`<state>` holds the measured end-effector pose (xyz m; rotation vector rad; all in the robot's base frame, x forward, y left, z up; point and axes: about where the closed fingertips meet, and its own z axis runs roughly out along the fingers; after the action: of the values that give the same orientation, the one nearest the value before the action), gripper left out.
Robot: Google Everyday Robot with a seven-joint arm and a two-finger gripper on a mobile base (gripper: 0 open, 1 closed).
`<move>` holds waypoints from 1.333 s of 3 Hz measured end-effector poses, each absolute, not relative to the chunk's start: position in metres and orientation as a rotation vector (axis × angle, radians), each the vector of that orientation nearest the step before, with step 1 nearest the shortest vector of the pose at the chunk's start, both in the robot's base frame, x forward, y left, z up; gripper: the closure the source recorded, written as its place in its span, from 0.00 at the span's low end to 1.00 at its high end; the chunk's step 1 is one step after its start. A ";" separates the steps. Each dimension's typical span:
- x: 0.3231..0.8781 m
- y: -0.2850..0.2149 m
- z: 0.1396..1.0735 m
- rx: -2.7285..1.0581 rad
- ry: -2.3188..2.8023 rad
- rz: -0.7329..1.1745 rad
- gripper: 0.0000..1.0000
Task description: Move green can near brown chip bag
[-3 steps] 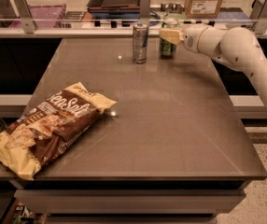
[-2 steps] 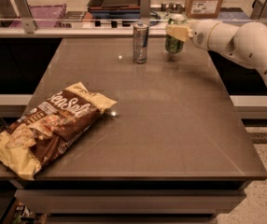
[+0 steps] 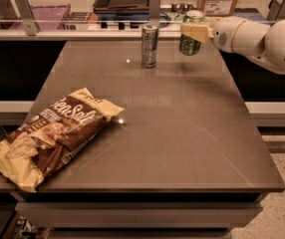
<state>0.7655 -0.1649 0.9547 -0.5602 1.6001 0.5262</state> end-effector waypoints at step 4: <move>0.639 -0.106 0.956 -0.673 1.628 0.568 1.00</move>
Offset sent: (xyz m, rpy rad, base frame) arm -0.0967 0.0433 0.0082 -0.0351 0.0043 0.0859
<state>0.6386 -0.1057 0.9562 -0.6732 1.6278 0.5675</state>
